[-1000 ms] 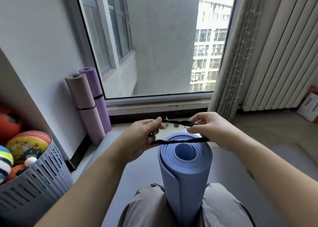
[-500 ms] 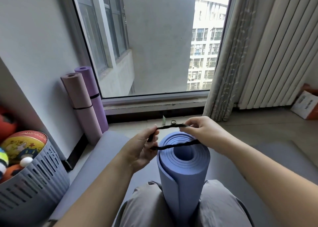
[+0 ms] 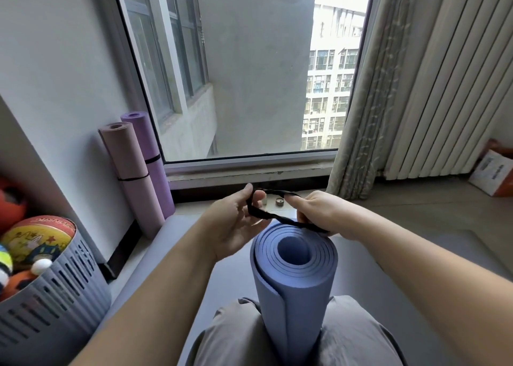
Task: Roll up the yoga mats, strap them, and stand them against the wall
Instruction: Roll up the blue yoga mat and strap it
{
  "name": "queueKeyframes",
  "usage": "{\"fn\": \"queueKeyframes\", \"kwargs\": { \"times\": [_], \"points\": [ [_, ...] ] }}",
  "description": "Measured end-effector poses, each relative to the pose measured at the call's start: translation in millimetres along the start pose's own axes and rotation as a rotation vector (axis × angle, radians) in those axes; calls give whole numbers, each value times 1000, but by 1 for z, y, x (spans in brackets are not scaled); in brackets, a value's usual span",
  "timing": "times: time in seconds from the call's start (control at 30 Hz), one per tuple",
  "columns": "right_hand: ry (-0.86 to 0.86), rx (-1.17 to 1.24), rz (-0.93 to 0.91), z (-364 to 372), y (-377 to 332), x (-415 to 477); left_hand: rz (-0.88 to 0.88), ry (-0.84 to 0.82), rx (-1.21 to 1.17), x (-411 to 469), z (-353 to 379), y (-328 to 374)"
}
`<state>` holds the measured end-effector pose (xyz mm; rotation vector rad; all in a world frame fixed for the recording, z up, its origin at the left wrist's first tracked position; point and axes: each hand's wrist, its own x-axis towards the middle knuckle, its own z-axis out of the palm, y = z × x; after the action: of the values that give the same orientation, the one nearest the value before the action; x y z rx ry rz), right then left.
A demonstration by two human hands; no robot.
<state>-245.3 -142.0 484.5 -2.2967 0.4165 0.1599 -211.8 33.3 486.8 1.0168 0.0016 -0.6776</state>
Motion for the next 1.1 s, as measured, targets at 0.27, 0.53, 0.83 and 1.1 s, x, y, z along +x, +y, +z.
{"fn": "queueKeyframes", "kwargs": {
  "times": [0.27, 0.53, 0.83, 1.1],
  "points": [
    [13, -73, -28, 4, -3, 1, 117, 43, 870, 4, 5, -4],
    [35, -117, -49, 4, -3, -2, 512, 137, 1132, 13, 7, 2],
    [57, -141, -88, 5, 0, -1, 481, 224, 974, 10, -2, 4],
    [73, -216, -131, 10, 0, 2, 736, 384, 1833, 8, 1, -1]
  ]
}}
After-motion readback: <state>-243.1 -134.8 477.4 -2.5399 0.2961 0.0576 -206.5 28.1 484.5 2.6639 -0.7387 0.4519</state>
